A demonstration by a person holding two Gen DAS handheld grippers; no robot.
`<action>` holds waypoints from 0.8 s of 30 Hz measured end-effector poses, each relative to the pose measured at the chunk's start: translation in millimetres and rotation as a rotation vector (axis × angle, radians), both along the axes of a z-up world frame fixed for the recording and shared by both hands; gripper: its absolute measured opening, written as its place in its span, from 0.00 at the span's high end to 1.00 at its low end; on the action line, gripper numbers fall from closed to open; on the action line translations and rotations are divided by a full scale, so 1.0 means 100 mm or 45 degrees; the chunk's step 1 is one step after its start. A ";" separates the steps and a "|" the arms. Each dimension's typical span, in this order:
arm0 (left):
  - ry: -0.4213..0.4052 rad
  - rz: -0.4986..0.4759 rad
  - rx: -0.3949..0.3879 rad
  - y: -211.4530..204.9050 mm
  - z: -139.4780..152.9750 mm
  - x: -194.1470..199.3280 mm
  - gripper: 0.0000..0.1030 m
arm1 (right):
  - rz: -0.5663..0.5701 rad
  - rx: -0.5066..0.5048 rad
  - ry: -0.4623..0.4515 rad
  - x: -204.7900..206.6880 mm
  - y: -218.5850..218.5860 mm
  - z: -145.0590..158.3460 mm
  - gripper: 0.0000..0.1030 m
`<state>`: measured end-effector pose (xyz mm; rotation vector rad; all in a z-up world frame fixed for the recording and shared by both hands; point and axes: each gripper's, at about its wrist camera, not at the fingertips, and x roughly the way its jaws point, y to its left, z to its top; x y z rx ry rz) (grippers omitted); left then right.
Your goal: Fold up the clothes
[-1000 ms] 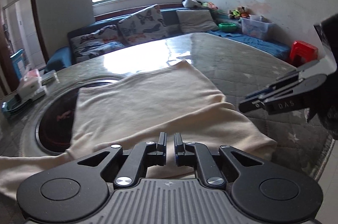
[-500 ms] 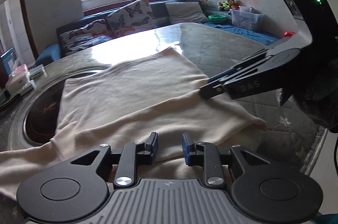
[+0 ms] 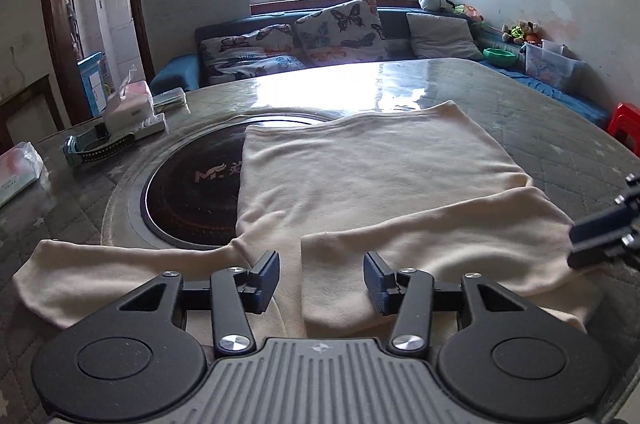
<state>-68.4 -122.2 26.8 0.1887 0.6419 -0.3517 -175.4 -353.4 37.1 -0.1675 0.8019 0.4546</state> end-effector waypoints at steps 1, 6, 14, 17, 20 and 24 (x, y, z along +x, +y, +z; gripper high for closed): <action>0.002 -0.009 0.001 -0.01 -0.01 0.01 0.53 | 0.019 -0.010 0.008 -0.04 0.03 -0.01 0.81; 0.004 -0.055 0.029 -0.11 -0.10 0.05 0.88 | 0.054 -0.047 0.010 -0.14 0.12 -0.04 0.81; -0.087 -0.035 0.028 -0.09 0.03 0.05 0.93 | 0.082 -0.135 -0.018 -0.17 0.16 -0.12 0.91; -0.068 -0.003 0.065 -0.07 -0.02 0.08 0.88 | 0.106 -0.135 -0.007 -0.19 0.14 -0.10 0.92; -0.061 0.018 0.070 -0.03 -0.04 0.08 0.88 | 0.111 -0.122 0.005 -0.16 0.12 -0.07 0.91; -0.086 -0.027 0.038 -0.01 0.03 -0.05 0.87 | 0.095 -0.057 -0.003 -0.09 0.08 0.02 0.91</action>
